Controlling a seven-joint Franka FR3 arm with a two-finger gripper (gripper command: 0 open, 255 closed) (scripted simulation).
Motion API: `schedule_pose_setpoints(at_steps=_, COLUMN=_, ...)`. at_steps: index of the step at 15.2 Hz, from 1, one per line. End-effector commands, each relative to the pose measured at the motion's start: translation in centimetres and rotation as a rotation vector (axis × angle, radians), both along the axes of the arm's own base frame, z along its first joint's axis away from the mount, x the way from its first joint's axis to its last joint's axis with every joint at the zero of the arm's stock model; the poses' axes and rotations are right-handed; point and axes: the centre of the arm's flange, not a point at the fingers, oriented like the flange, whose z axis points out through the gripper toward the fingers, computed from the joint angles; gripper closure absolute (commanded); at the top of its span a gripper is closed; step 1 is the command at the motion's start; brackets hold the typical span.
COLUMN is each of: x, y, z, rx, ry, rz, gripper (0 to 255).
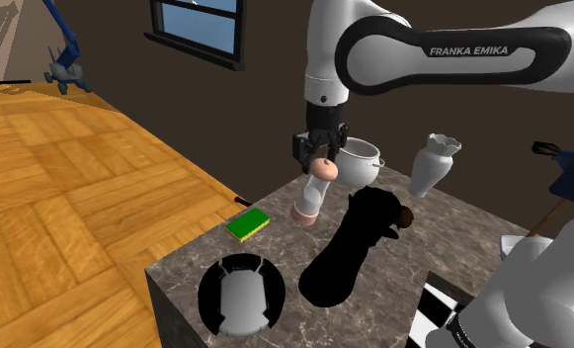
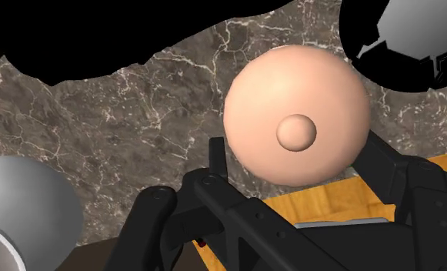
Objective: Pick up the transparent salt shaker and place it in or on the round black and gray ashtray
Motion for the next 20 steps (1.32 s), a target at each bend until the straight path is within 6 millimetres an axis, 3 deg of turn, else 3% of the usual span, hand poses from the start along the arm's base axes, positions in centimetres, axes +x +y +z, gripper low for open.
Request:
schedule_pose_setpoints(at_steps=1, x=-0.3, y=2.5, z=0.5, rx=0.000, ry=0.000, rz=-0.002, gripper=255)
schedule_pose_setpoints(at_steps=14, x=-0.9, y=19.4, z=3.4, rx=0.000, ry=0.000, rz=-0.002, gripper=255)
schedule_pose_setpoints(at_steps=15, x=-0.9, y=20.2, z=3.6, rx=0.000, ry=0.000, rz=-0.002, gripper=255)
schedule_pose_setpoints(at_steps=20, x=-0.9, y=20.2, z=0.9, rx=0.000, ry=0.000, rz=-0.002, gripper=255)
